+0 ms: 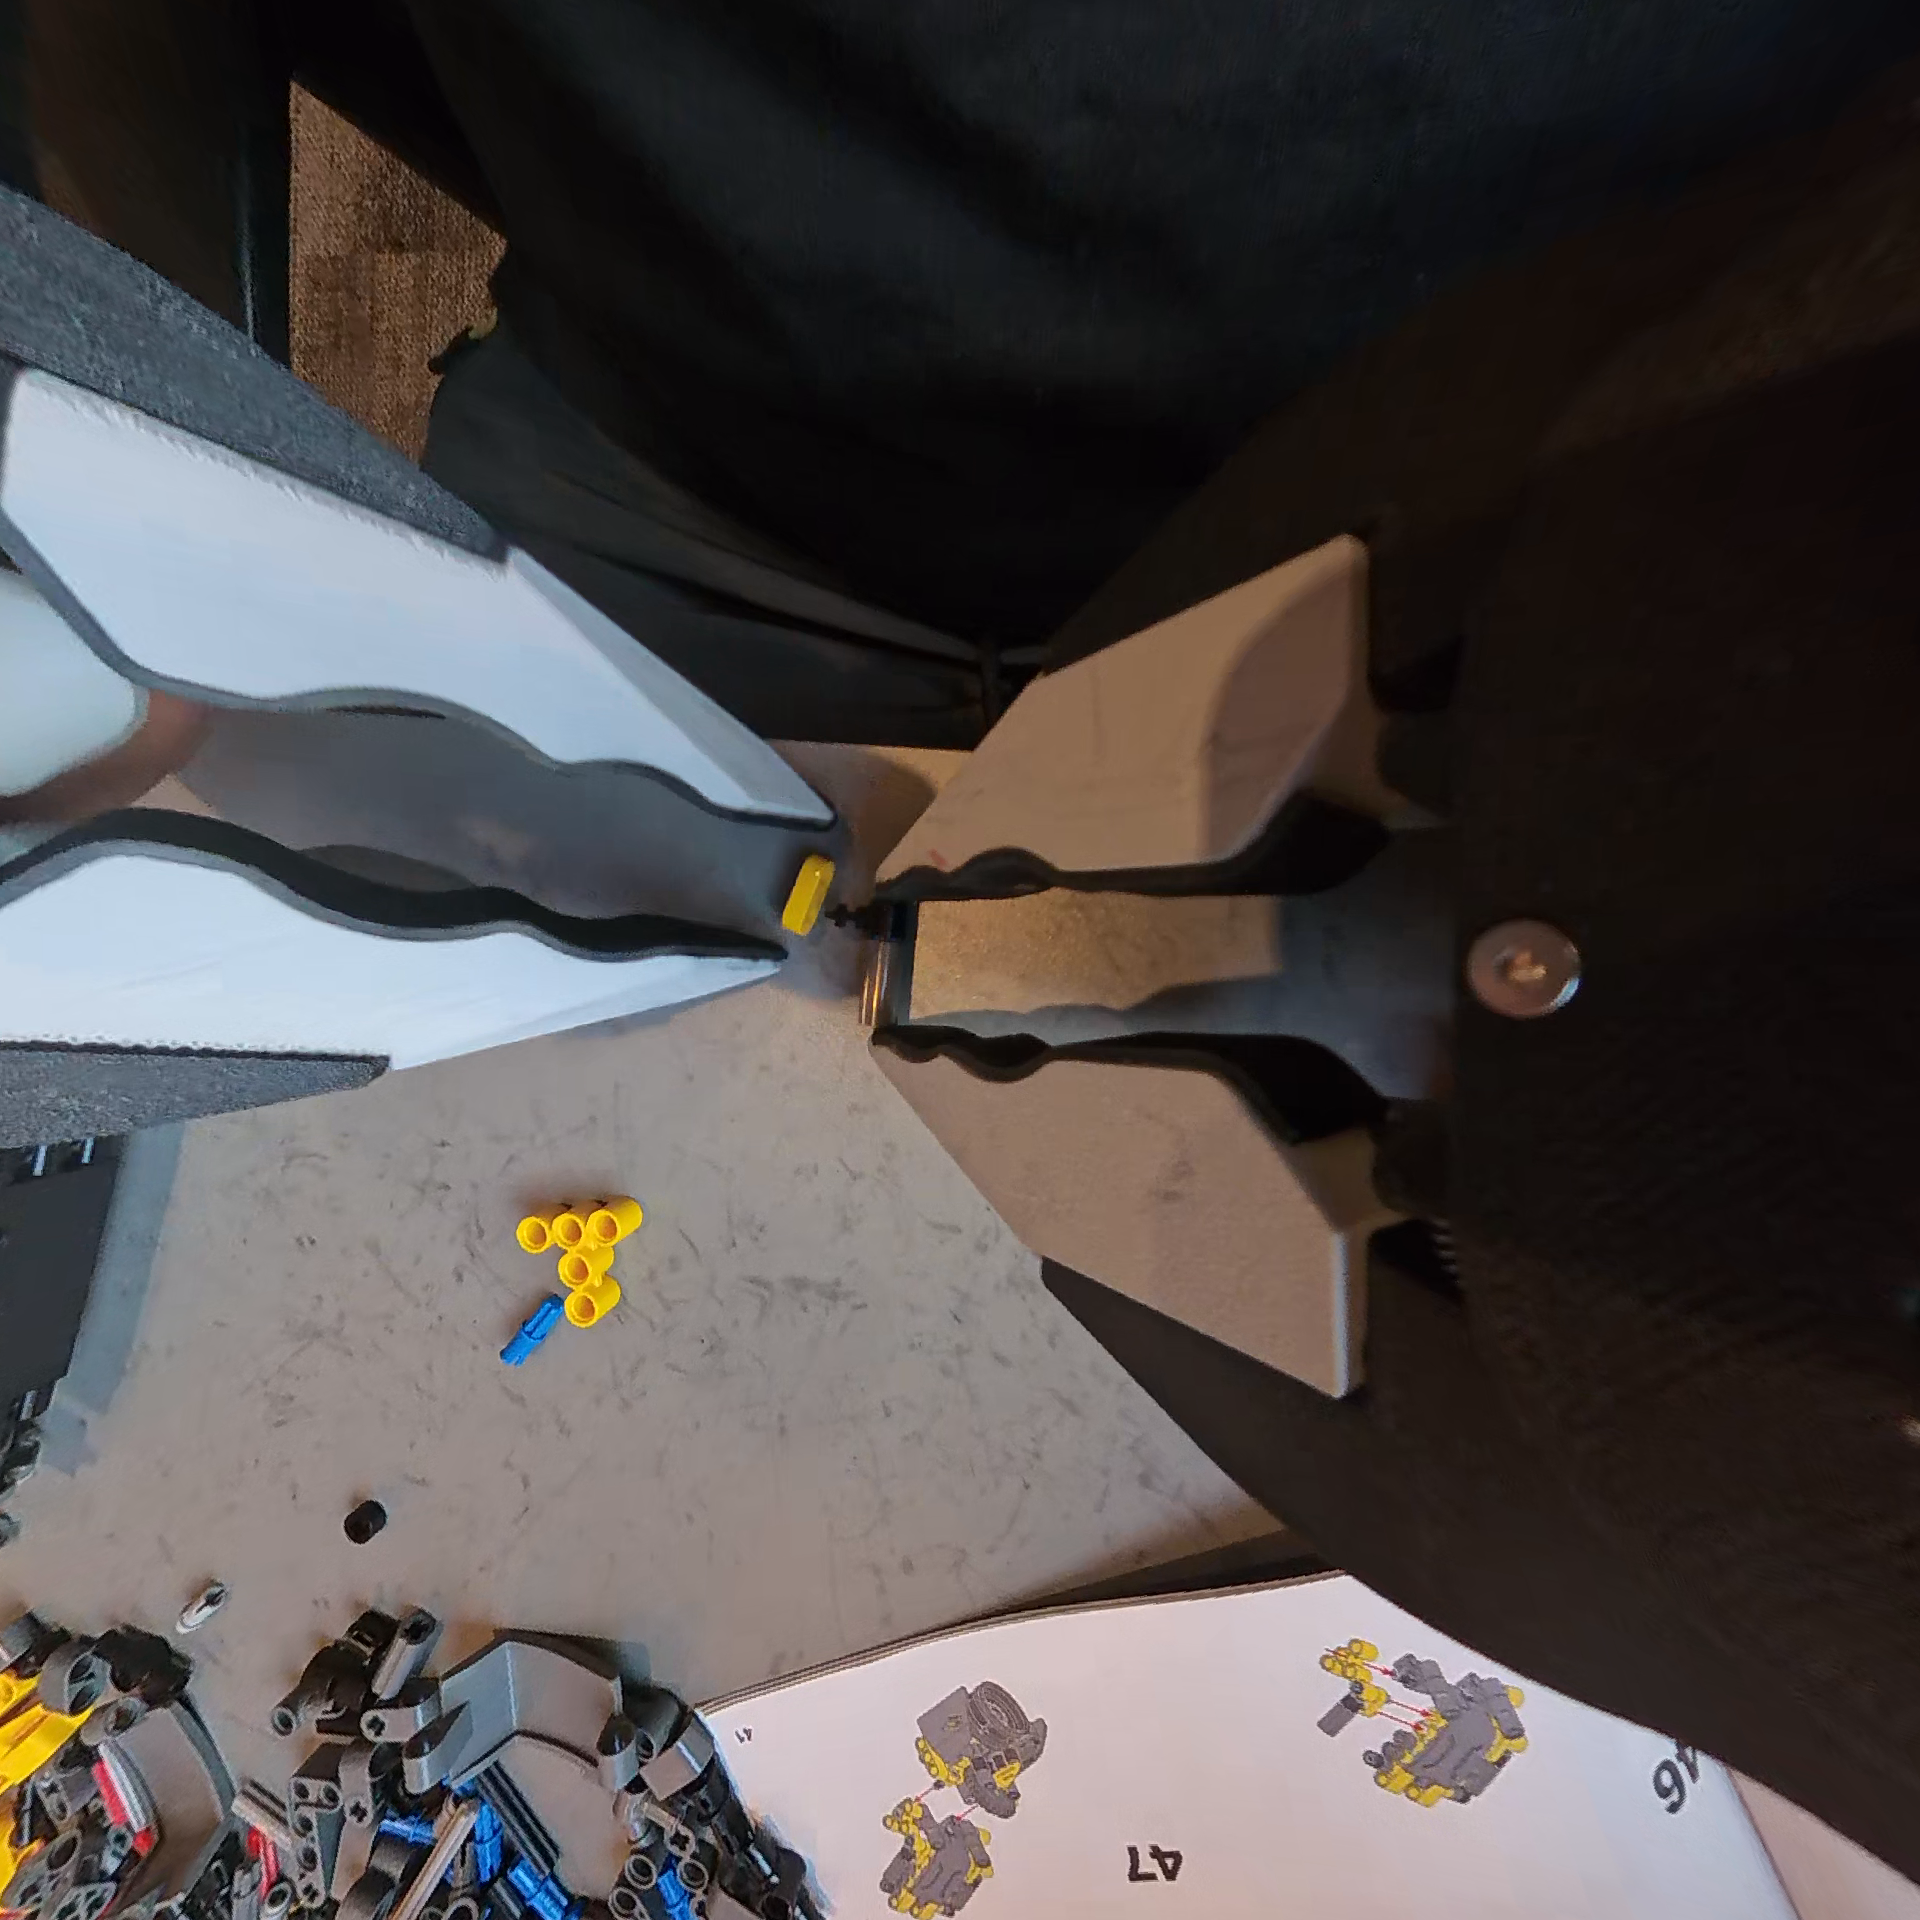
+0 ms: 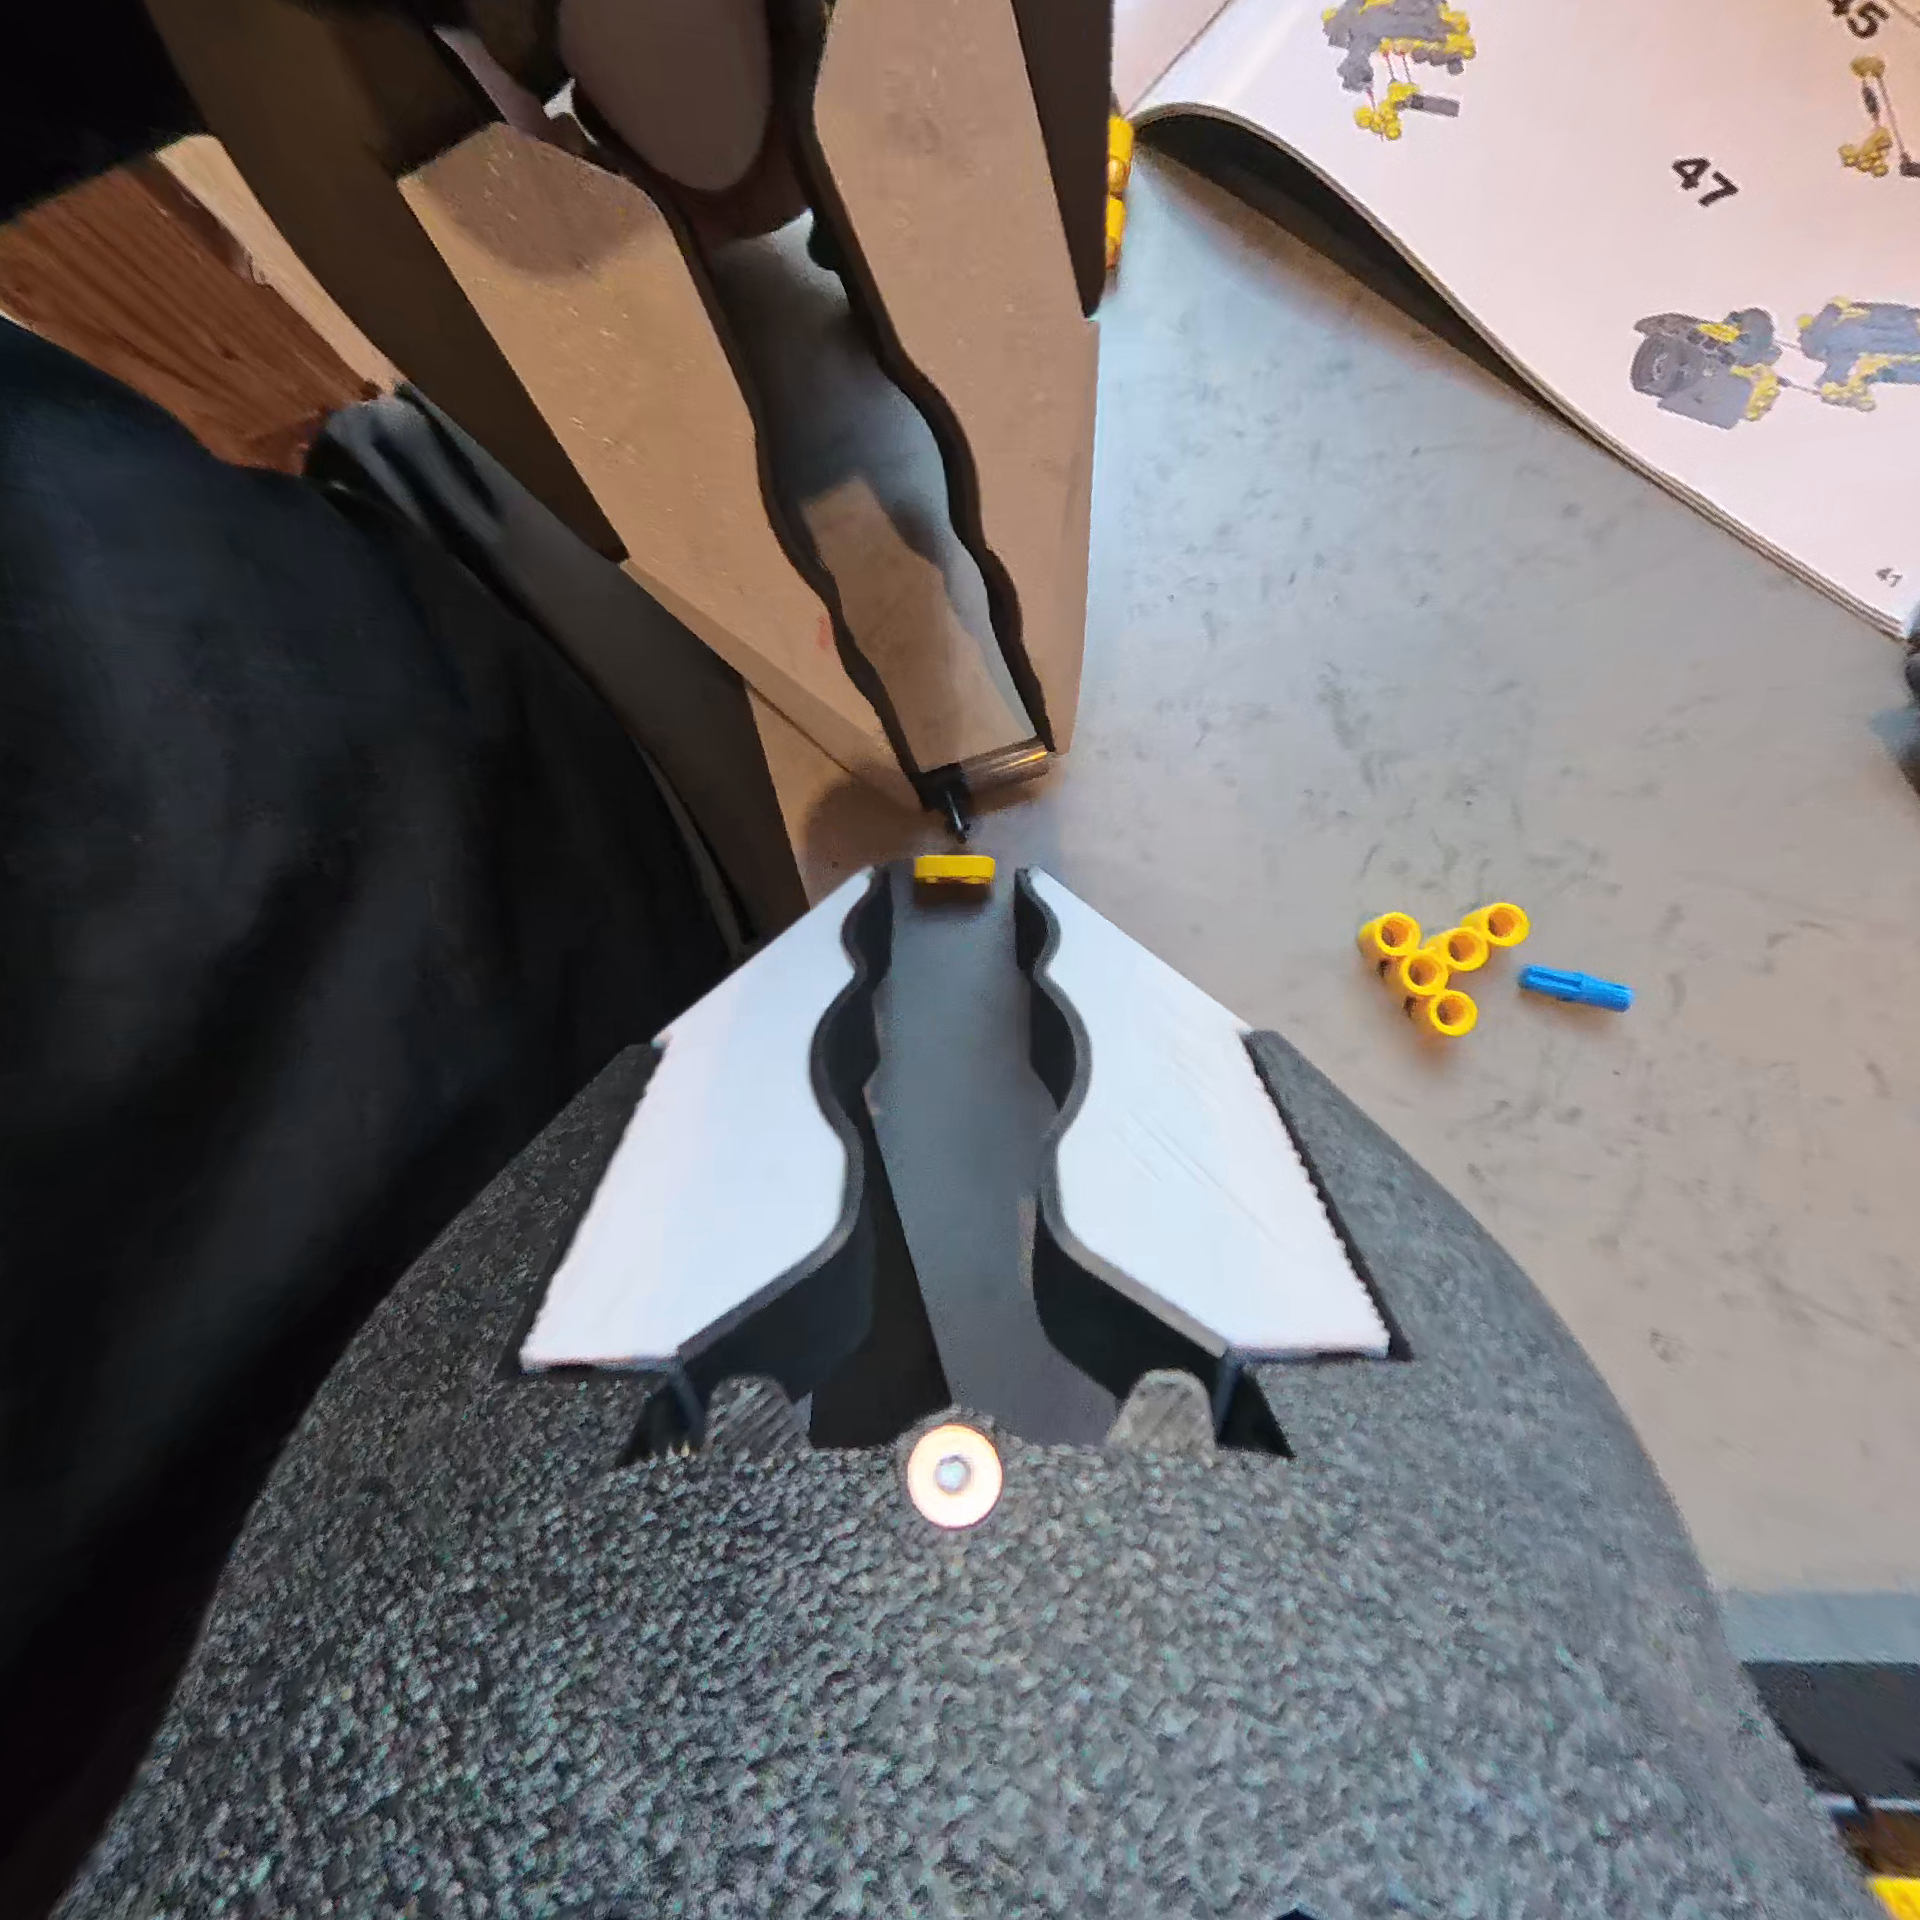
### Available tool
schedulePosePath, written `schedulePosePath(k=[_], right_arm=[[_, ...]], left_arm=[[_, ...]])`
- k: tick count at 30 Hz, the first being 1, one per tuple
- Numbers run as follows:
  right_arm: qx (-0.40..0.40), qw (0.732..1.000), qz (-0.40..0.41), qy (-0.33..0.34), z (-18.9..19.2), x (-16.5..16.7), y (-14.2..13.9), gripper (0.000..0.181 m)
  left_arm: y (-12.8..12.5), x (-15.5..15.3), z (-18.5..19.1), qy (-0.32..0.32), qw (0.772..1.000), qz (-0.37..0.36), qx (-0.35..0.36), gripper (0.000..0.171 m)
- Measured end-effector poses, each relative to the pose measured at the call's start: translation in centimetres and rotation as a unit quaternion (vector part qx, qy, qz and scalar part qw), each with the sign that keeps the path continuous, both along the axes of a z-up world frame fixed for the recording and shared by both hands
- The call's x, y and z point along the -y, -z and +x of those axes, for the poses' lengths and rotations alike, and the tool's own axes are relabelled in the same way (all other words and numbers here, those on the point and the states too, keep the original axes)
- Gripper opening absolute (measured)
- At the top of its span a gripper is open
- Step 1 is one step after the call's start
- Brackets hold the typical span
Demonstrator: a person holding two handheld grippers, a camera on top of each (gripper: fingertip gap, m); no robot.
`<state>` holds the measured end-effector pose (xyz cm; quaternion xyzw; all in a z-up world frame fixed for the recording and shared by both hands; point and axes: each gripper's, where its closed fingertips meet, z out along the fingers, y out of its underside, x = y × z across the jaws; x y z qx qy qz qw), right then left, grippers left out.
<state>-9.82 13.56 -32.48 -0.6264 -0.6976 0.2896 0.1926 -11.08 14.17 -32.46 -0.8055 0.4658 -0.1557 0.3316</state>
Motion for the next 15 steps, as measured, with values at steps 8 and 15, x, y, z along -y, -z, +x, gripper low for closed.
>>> schedulePosePath(k=[8, 15], right_arm=[[0.004, 1.0, 0.016, -0.004, -0.1, 0.15, 0.09, 0.016], [0.002, 1.0, 0.018, -0.019, -0.16, 0.18, 0.09, 0.014]], left_arm=[[-0.01, 0.01, -0.01, 0.0, 1.0, -0.001, 0.002, 0.021], [-0.01, 0.1, 0.09, 0.005, 1.0, -0.001, 0.001, 0.021]])
